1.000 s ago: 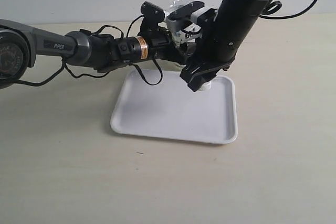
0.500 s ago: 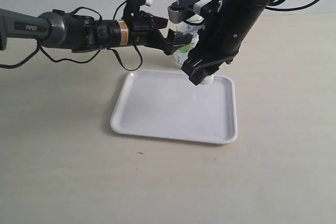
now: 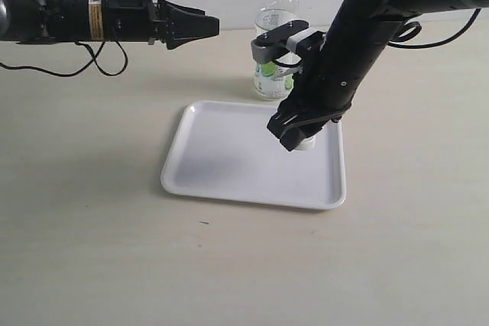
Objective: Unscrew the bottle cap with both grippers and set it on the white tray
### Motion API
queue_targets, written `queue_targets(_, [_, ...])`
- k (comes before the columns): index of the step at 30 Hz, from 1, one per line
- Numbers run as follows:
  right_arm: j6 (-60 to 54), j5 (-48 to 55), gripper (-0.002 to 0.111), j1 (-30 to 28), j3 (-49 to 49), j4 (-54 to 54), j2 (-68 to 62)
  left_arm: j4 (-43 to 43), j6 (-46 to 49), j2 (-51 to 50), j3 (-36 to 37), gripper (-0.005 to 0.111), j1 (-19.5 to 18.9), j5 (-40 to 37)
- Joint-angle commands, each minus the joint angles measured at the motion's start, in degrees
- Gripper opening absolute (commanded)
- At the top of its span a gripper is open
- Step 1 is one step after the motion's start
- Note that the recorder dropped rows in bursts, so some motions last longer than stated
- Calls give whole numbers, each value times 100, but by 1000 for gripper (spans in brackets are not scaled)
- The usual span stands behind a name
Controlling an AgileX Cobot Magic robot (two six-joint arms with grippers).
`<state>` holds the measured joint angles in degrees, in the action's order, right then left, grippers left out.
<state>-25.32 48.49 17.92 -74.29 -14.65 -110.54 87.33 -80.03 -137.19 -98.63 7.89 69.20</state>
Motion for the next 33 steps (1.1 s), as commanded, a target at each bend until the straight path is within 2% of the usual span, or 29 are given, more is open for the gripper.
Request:
queue_targets(1, [-7, -231, 0, 8, 21, -233, -136, 640, -527, 282, 0, 97, -98, 76])
queue_targets(3, [-7, -310, 0, 54, 21, -266, -227, 938, -654, 380, 0, 84, -108, 76])
queue_targets(4, [-7, -337, 0, 79, 21, -207, -281, 1104, -654, 437, 0, 73, -108, 76])
queue_targets(6, [-7, -388, 0, 169, 21, -188, -406, 1262, -654, 575, 0, 41, -108, 76])
queue_targets(8, [-7, -515, 0, 273, 21, -172, -495, 1262, -803, 689, 10, -1, -158, 76])
queue_targets(10, [-7, -696, 0, 362, 21, -172, -561, 1262, -889, 792, 10, 3, -224, 76])
queue_targets(18, [-7, -1225, 0, 470, 21, 32, -635, 1262, -1350, 1091, 10, 0, -451, 76])
queue_targets(25, [-79, -1323, 0, 470, 21, 69, -658, 1262, -1528, 1161, 10, 0, -460, 76])
queue_targets(28, [-199, -1369, 5, 470, 21, 69, -801, 1262, -1639, 1161, 10, 0, -460, 76])
queue_targets(33, [-202, -1553, 20, 470, 21, 157, -1101, 1262, -1818, 1161, 10, 0, -460, 76])
